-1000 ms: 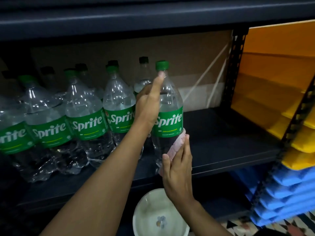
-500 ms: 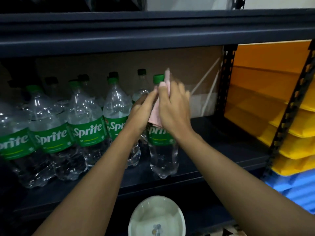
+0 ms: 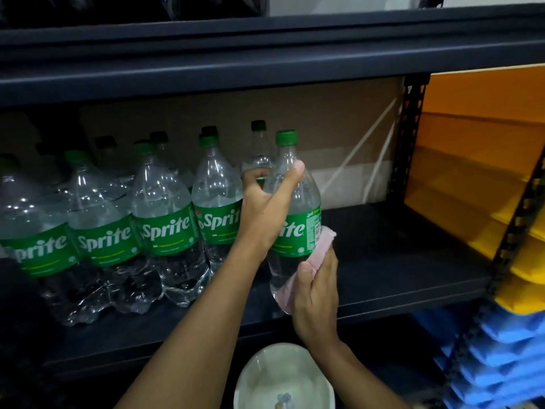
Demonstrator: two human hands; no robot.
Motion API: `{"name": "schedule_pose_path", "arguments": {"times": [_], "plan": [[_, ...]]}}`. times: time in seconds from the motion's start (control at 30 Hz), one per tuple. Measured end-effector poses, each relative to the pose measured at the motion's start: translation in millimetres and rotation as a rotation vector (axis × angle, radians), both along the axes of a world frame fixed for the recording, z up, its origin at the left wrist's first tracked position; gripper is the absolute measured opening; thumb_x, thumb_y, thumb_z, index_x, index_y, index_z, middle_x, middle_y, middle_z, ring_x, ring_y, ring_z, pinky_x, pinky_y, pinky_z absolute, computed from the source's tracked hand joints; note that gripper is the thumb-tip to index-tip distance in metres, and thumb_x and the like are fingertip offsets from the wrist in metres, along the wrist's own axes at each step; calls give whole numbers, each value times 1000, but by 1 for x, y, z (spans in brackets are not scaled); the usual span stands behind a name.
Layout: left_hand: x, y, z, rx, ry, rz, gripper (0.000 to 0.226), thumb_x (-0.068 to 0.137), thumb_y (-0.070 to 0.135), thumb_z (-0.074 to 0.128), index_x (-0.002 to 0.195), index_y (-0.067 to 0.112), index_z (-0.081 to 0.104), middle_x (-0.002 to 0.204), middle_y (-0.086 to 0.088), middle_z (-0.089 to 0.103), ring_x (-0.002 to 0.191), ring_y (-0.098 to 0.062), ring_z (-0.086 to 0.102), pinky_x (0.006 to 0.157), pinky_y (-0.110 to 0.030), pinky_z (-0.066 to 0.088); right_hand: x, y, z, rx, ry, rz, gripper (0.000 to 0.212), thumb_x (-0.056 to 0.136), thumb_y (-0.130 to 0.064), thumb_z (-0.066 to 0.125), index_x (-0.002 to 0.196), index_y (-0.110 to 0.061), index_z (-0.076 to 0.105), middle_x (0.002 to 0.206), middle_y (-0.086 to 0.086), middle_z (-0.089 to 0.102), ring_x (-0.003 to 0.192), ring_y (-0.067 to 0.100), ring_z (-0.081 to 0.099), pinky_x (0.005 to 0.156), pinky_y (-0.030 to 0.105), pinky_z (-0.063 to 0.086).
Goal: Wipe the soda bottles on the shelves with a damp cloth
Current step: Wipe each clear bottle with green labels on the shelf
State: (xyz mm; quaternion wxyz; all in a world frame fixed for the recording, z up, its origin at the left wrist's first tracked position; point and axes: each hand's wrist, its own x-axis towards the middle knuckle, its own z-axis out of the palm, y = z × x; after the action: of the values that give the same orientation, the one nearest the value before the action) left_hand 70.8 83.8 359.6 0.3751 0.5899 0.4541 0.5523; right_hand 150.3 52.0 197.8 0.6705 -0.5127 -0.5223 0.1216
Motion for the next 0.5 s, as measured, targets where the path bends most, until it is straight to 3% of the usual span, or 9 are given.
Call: {"name": "schedule_pose_path", "arguments": {"times": [0.07,0.17,0.23,0.33,0.43,0.5], "plan": [[-1,1,-1,-15,10,0,58,88,68,70,122,27,48,111,10,67,95,-4,67,81,-23,49,2,-4,-1,-13,-25,16,64,101,-61,30,161,-41,16,157,-10,32,144,12,39,112,52,42],[-3,5,-3,-20,-24,-51,71,71,81,73,115,29,53,116,5,71,104,-11,71,96,-35,54,6,-1,30,38,-40,23,57,103,-55,29,156,-56,9,154,-9,33,139,11,43,109,51,45],[-4,8,-4,-1,-5,-65,72,66,83,71,111,29,58,115,5,73,107,-12,70,104,-41,52,10,4,66,78,-25,32,53,106,-52,30,158,-50,19,148,-7,39,130,12,50,103,48,50],[-6,8,-1,10,33,-57,66,69,81,67,108,27,68,107,4,77,102,-16,73,101,-49,57,18,14,130,59,-80,56,45,110,-45,32,155,-41,34,131,-13,48,116,-6,51,96,23,47],[-7,3,10,-22,111,-85,63,79,76,53,99,22,78,89,-1,81,88,-24,77,89,-50,63,23,20,178,-40,-149,127,35,110,-45,32,133,-31,53,113,-6,56,100,3,56,87,33,48],[-4,0,14,-22,154,-65,64,92,67,42,92,15,79,82,-6,80,86,-29,76,82,-47,61,23,25,187,-54,-173,118,30,109,-45,32,115,-26,56,106,-3,59,94,4,57,80,35,44]]}}
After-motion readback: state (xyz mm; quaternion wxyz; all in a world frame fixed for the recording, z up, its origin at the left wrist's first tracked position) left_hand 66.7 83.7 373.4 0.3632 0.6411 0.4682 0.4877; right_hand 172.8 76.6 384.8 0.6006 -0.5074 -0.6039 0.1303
